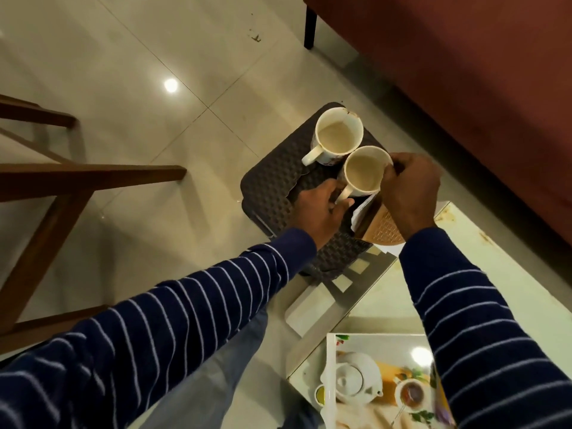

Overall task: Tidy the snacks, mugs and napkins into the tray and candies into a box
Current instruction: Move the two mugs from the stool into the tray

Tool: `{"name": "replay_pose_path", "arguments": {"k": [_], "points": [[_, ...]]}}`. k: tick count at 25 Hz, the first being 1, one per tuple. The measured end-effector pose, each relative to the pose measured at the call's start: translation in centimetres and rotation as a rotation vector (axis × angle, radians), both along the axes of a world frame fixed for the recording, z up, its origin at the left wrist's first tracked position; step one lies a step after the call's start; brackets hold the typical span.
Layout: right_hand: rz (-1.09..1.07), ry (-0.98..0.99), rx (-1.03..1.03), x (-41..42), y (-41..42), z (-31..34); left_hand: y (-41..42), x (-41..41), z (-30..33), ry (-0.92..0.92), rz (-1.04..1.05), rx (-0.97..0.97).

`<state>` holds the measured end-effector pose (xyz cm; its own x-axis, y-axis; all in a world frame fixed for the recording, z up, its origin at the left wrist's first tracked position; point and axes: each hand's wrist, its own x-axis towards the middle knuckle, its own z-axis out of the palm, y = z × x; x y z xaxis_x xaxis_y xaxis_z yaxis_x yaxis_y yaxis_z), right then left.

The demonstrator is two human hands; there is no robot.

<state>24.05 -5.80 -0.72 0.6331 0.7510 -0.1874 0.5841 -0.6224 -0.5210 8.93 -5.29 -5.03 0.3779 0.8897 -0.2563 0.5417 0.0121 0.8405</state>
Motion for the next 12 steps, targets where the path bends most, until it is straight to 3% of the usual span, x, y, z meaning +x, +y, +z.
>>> {"name": "replay_pose_path", "arguments": {"k": [6, 12], "points": [[-0.069, 0.037, 0.133, -1.3, -2.5, 2.7, -0.9, -1.4, 1.8, 0.009, -0.052, 0.167], [-0.182, 0.139, 0.314, -4.4, -11.9, 7.9, -6.1, -5.6, 6.8, -0.021, -0.181, 0.41]]}}
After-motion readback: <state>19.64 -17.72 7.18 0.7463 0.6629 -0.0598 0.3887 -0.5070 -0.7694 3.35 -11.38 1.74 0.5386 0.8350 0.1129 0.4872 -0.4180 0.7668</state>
